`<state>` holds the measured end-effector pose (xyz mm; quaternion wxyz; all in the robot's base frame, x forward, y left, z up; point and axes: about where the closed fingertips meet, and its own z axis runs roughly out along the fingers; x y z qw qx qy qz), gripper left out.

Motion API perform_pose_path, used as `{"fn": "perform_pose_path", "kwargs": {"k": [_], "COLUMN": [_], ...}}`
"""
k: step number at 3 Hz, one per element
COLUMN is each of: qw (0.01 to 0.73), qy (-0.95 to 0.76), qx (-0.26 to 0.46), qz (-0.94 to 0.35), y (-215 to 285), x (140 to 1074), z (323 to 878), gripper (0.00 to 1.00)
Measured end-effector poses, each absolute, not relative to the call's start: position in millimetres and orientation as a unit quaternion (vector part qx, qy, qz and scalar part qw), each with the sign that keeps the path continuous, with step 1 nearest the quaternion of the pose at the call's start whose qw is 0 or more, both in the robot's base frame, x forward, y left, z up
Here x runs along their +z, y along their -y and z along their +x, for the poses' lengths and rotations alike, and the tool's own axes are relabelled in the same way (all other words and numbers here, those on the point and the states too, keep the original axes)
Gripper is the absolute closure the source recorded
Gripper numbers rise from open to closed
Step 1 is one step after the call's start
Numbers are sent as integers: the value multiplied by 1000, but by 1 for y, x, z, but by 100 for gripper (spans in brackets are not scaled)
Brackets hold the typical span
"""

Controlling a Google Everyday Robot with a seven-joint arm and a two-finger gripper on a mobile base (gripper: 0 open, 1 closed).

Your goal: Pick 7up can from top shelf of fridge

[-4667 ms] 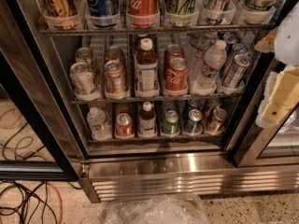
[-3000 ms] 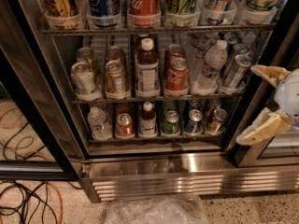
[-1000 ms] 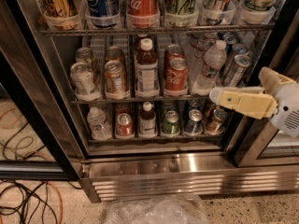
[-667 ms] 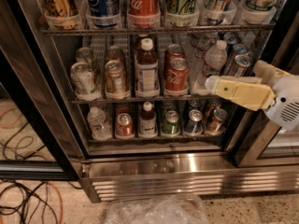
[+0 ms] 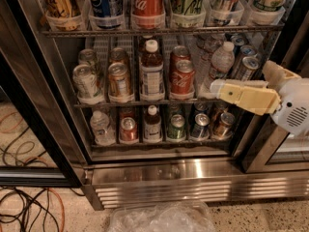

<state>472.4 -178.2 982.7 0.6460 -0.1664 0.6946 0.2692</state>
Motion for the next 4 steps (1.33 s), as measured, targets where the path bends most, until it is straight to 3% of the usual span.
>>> {"fn": "perform_pose_path", "kwargs": {"k": [1, 3, 4], "qw": [666, 717, 735], "qy": [-693, -684, -666], "qx": [244, 118, 98], "qz": [-130, -58, -81], "y": [190, 255, 242], "x": [961, 921, 944], "z": [470, 438, 435], "gripper": [0, 0, 0]}}
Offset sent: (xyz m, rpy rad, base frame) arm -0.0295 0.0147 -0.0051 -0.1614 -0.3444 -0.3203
